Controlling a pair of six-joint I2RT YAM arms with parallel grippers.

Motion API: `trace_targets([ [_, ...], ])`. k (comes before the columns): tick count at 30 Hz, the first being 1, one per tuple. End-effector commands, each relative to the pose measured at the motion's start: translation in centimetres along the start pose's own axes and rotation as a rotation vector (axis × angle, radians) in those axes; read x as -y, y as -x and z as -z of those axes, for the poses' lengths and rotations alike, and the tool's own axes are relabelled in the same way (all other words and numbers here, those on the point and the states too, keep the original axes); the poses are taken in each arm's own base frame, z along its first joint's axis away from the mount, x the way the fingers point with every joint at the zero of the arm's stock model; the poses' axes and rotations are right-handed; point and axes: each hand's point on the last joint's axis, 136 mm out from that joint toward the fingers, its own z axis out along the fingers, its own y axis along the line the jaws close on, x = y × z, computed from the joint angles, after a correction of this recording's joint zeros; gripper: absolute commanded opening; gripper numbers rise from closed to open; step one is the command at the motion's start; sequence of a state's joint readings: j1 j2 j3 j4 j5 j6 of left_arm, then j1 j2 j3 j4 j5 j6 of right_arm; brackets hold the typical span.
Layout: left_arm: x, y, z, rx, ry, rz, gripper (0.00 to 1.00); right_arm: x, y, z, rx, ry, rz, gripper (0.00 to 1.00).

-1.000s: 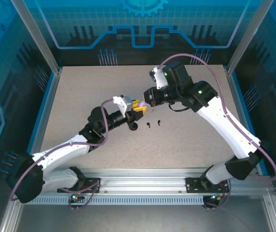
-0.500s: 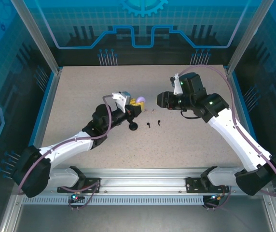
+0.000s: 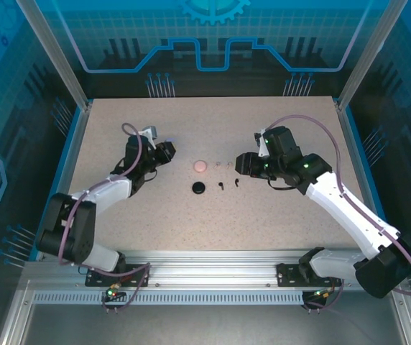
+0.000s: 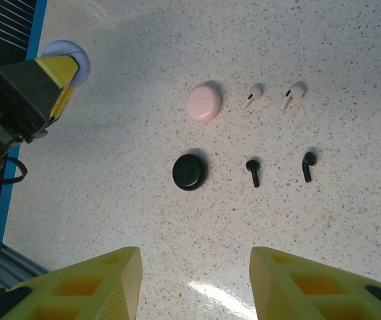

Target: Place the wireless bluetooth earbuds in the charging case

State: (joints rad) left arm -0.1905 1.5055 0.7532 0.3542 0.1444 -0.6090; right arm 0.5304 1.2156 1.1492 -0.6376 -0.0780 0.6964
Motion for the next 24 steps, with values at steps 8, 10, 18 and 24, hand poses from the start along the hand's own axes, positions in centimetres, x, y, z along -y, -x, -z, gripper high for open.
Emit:
trace_targets([
  [8,-7.1,-2.9,-3.9,-0.249,0.136,0.206,0.00,-0.4,0.2,-0.8,0.033,0.005,0.010,0.48],
  [10,-8.1,-2.6,-3.9,-0.258,0.164,0.217,0.00,-0.4,0.2,-0.9,0.034,0.005,0.012,0.49],
  [18,-11.7,-0.9,-3.0,-0.290,0.289,0.222,0.55,-0.5,0.1,-0.9,0.038,0.009,0.010,0.52],
  [24,-13.2,1.9,-0.7,-0.243,0.352,0.216,0.78,-0.8,0.2,-0.5,0.048,0.013,0.016,0.54],
])
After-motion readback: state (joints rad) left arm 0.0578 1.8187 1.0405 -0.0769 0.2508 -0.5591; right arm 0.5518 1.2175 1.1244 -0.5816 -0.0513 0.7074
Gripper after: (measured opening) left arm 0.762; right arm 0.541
